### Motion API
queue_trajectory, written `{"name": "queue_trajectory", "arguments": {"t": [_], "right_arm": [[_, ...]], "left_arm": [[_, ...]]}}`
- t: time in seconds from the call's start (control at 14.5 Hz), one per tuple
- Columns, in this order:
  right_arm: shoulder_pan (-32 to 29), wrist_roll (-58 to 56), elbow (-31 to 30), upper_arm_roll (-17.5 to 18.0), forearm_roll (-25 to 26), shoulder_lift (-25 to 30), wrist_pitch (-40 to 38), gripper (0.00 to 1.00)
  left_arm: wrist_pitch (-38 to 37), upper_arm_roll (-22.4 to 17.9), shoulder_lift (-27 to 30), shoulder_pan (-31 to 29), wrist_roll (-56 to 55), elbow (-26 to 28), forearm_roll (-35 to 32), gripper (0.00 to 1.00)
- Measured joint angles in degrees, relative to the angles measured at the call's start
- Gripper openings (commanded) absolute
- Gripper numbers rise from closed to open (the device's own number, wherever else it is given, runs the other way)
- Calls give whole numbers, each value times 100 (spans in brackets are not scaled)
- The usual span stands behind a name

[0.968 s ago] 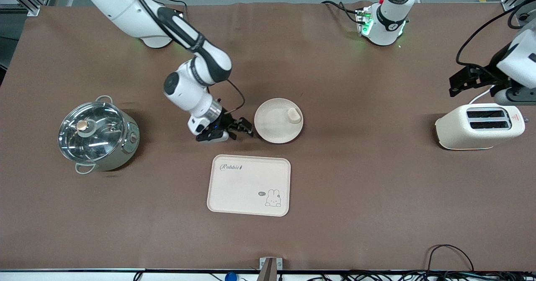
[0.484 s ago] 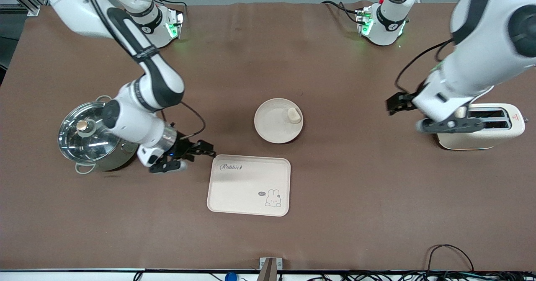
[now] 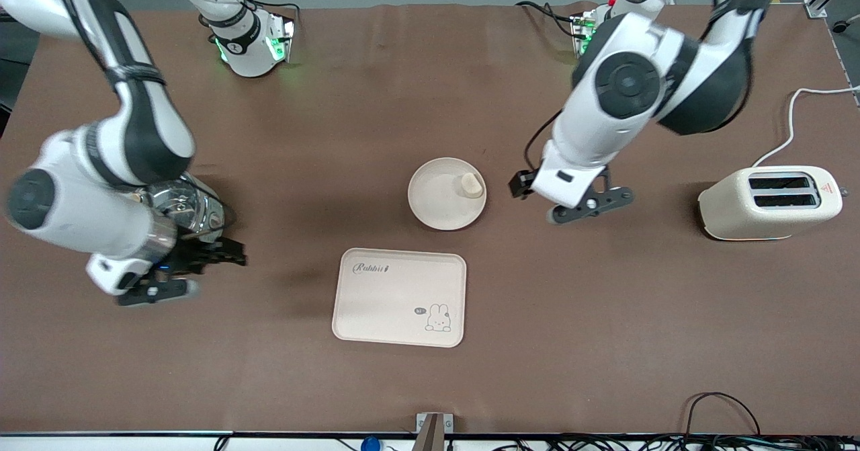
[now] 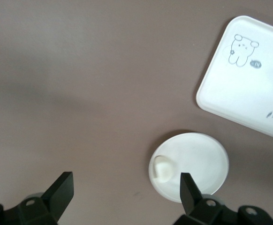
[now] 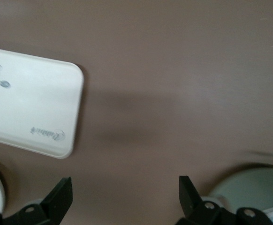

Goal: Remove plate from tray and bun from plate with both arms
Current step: 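Lower the left gripper onto the plate and grasp the white bun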

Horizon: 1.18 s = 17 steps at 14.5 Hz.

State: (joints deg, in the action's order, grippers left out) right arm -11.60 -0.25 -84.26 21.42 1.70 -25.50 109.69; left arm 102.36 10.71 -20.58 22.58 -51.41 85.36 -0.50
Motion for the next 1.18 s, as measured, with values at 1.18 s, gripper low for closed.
{"name": "queue_trajectory", "arguments": {"t": [1.18], "right_arm": [[-544, -470, 435, -516, 80, 1680, -1616, 100]], "left_arm": [[2147, -11, -1670, 1254, -3576, 1269, -1036, 84]]}}
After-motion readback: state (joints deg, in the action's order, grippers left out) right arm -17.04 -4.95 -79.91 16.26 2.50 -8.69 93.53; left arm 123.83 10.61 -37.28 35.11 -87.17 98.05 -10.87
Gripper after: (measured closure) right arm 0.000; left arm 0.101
